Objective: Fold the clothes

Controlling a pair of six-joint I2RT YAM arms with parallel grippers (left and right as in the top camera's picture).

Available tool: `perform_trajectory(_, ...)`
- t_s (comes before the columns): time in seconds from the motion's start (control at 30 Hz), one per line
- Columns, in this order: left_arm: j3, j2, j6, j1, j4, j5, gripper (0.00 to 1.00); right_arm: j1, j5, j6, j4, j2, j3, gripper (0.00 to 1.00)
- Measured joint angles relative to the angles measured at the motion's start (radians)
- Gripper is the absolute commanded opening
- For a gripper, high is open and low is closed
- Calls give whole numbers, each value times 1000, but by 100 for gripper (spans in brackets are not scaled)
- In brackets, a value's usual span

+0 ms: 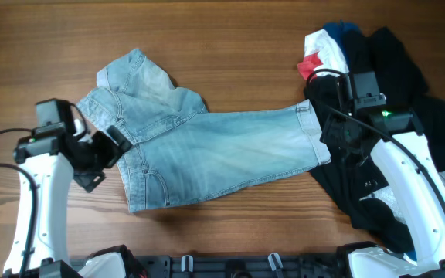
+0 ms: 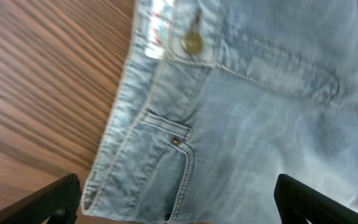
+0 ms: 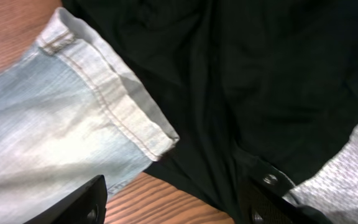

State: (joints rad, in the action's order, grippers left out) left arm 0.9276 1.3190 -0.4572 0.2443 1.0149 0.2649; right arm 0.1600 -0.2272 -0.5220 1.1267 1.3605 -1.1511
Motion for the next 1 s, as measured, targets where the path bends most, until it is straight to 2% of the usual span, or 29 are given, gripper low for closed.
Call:
perform_trajectory(0.07, -16, 0, 0, -40, -42, 3, 100, 0, 39, 34, -32, 0, 0, 70)
perform_trajectory(0.17, -27, 5, -1, -116, -184, 25, 99, 0, 151, 141, -85, 3, 0, 71)
perform_trajectory(0.3, -38, 10, -3, -181, -582, 104, 99, 0, 241, 224, -92, 4, 0, 72)
perform_trajectory(0.37, -34, 15, -18, -225, -721, 119, 100, 0, 257, 238, -92, 4, 0, 72)
perform_trajectory(0.43, -23, 38, -37, -258, -780, 117, 100, 0, 274, 243, -93, 4, 0, 72)
perform_trajectory(0.5, 24, 122, -57, -293, -800, 99, 99, 0, 283, 249, -92, 4, 0, 72)
perform_trajectory(0.73, 297, 504, -73, -318, -681, -10, 100, 0, 291, 267, -64, 5, 0, 72)
perform_trajectory(1.0, 353, 624, -76, -366, -661, -197, 100, 0, 291, 267, -66, 5, 0, 72)
